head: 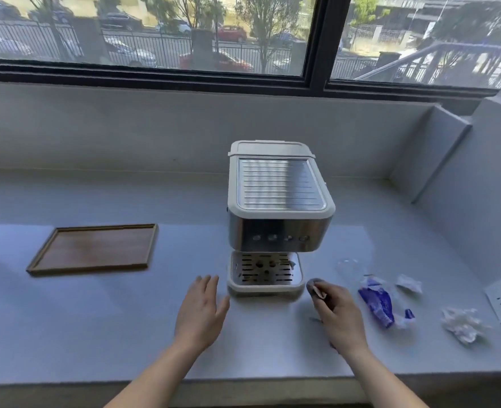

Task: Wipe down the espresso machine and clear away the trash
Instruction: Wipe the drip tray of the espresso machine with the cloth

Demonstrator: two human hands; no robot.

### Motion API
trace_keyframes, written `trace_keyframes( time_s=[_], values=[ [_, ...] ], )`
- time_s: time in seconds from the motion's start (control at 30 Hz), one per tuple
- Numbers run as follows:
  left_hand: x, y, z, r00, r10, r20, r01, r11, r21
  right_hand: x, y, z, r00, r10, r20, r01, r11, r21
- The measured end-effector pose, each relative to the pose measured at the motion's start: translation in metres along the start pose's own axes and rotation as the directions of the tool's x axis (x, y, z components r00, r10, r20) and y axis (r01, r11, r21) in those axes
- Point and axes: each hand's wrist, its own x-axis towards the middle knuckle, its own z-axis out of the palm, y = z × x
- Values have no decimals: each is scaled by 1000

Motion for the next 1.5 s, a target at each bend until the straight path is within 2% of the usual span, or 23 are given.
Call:
trace_keyframes(
  time_s=[0.07, 0.17, 0.23, 0.3, 0.37, 0.5, 0.67, 0.8, 0.9, 1.0, 1.07, 1.13, 1.2, 1.33, 1.4, 1.5],
  values=[
    [8, -13, 13, 998, 50, 44, -55, 990, 131, -9, 12, 16, 989, -145, -21, 136, 966, -221],
    [14, -24, 20, 997, 80, 3, -80, 992, 100, -20, 25, 29, 964, -265, -8, 224, 831, -509],
    [13, -39, 17, 994, 87, -73, -80, 993, 85, -25, 30, 35, 948, -319, -7, 247, 749, -615],
    [10, -55, 13, 994, 74, -83, -62, 989, 133, -33, 34, 49, 885, -465, -17, 334, 662, -671],
    [7, -63, 12, 998, 51, -38, -43, 982, 183, -37, 33, 67, 852, -523, -38, 362, 639, -679],
    [8, -61, 21, 998, 35, -47, -23, 971, 237, -47, 33, 95, 868, -490, -81, 301, 649, -699],
    [6, -65, 22, 996, 45, -82, -31, 986, 166, -50, 6, 143, 844, -525, 110, 470, 624, -624],
    [6, -66, 20, 992, 31, -121, -24, 998, 59, -48, -18, 174, 825, -546, 144, 524, 643, -558],
    [4, -68, 21, 986, 19, -163, -26, 999, -41, -43, -35, 193, 791, -529, 306, 611, 653, -447],
    [3, -69, 18, 977, -30, -210, -1, 990, -145, -29, -47, 193, 761, -481, 435, 643, 650, -405],
    [3, -68, 17, 977, -29, -211, 5, 993, -116, -25, -37, 176, 728, -513, 455, 680, 623, -386],
    [3, -66, 18, 982, 20, -185, -26, 999, -33, -29, -17, 148, 713, -549, 436, 698, 615, -367],
    [2, -63, 18, 987, 69, -144, -63, 997, 43, -33, 8, 113, 724, -591, 356, 690, 621, -372],
    [-5, -53, 21, 989, 139, -58, -126, 975, 184, -23, 55, 42, 813, -552, 182, 560, 660, -501],
    [-6, -36, 28, 987, 138, -79, -130, 986, 102, -18, 68, 22, 858, -496, 132, 478, 677, -560],
    [-5, -1, 41, 979, 131, -155, -144, 986, -79, -12, 73, 18, 869, -493, 32, 419, 702, -575]
  ],
)
